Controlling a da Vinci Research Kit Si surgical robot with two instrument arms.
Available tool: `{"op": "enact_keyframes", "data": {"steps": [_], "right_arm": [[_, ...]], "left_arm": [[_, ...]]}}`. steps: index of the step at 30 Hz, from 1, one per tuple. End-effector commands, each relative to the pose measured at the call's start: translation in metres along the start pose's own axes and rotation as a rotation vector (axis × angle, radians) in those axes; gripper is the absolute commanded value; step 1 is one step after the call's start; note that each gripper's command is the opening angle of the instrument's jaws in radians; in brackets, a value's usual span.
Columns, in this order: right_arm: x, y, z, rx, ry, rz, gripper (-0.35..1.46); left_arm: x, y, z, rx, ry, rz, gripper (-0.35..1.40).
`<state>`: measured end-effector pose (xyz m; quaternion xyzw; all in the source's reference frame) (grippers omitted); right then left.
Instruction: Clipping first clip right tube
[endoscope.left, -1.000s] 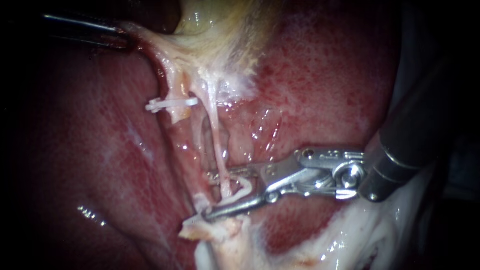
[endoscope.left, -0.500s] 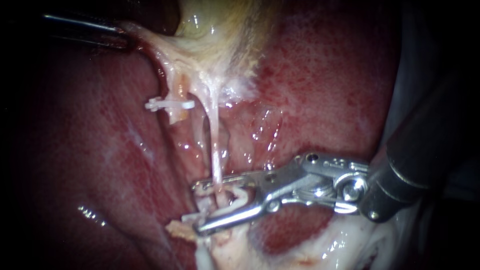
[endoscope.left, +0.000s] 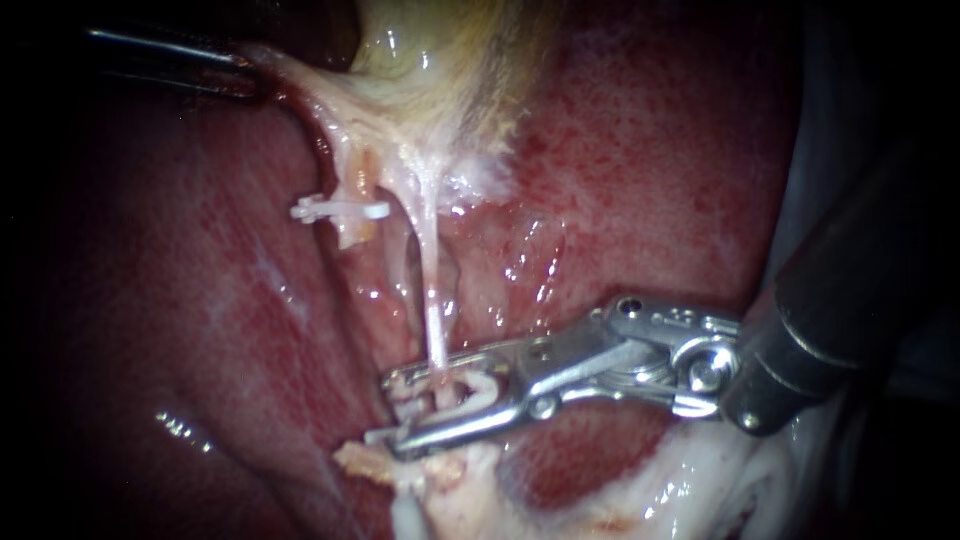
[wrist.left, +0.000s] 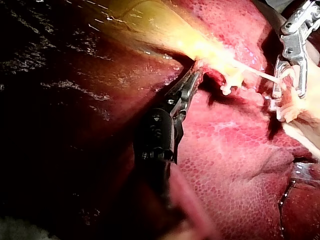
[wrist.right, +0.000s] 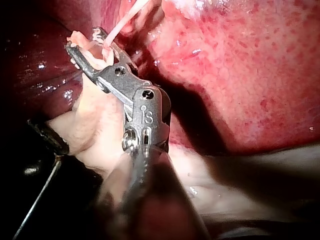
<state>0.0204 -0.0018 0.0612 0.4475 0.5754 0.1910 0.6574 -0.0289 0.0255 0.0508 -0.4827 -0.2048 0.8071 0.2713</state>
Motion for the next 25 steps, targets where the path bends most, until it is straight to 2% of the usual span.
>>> {"op": "enact_keyframes", "data": {"steps": [1, 8, 11, 14, 25], "right_arm": [[0.0, 0.0, 0.0, 0.004, -0.003, -0.001, 0.09], [0.0, -0.0001, -0.0001, 0.038, -0.018, -0.006, -0.35], [0.0, -0.0001, -0.0001, 0.036, -0.021, 0.035, -0.35], [0.0, 0.0, 0.0, 0.029, -0.041, 0.066, -0.35], [-0.0001, 0.0005, -0.0003, 0.022, -0.048, 0.066, -0.35]], "left_arm": [[0.0, 0.0, 0.0, 0.0, 0.0, 0.0, -0.35], [0.0, 0.0, 0.0001, 0.0, 0.0, 0.0, -0.35], [0.0, 0.0, 0.0001, 0.0, 0.0, 0.0, -0.35], [0.0, 0.0, 0.0001, 0.0, 0.0, 0.0, -0.35], [0.0, -0.0001, 0.0003, 0.0, 0.0, 0.0, -0.35]]}}
